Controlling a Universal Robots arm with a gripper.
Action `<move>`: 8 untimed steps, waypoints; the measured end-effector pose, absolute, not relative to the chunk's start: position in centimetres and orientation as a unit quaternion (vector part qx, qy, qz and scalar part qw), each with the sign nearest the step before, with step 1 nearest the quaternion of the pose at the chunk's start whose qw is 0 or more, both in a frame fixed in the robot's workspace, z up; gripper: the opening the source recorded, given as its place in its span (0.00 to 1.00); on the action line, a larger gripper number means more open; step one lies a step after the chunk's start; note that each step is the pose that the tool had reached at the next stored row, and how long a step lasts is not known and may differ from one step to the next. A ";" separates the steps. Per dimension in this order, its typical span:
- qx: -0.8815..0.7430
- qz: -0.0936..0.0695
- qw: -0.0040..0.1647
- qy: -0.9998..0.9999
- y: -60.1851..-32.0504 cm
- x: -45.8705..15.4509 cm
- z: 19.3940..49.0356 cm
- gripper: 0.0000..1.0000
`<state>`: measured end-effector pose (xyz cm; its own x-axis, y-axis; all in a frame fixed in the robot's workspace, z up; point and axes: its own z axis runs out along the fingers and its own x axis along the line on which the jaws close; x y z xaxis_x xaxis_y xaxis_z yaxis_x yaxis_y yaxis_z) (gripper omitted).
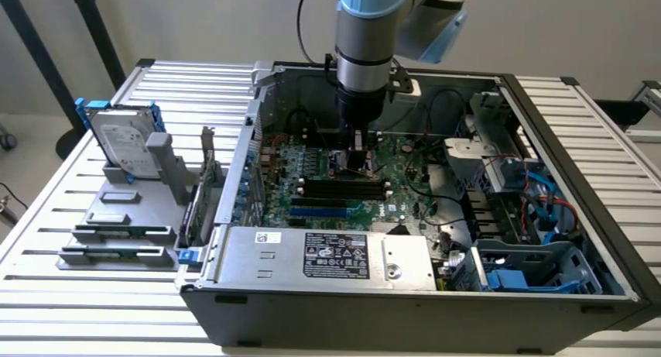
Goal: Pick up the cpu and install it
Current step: 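Place the cpu into insertion slot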
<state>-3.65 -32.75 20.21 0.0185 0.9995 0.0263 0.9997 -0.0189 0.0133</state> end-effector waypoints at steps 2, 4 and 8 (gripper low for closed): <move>-0.714 -0.014 0.004 -0.700 -32.7 -3.6 20.2 0.55; -0.714 -0.014 0.004 -0.700 -32.7 -3.6 20.1 0.55; -0.714 -0.014 0.004 -0.700 -32.7 -3.6 20.1 0.55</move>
<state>-3.65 -32.69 20.09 0.0185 0.9995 0.0263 0.9997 -0.0189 0.0133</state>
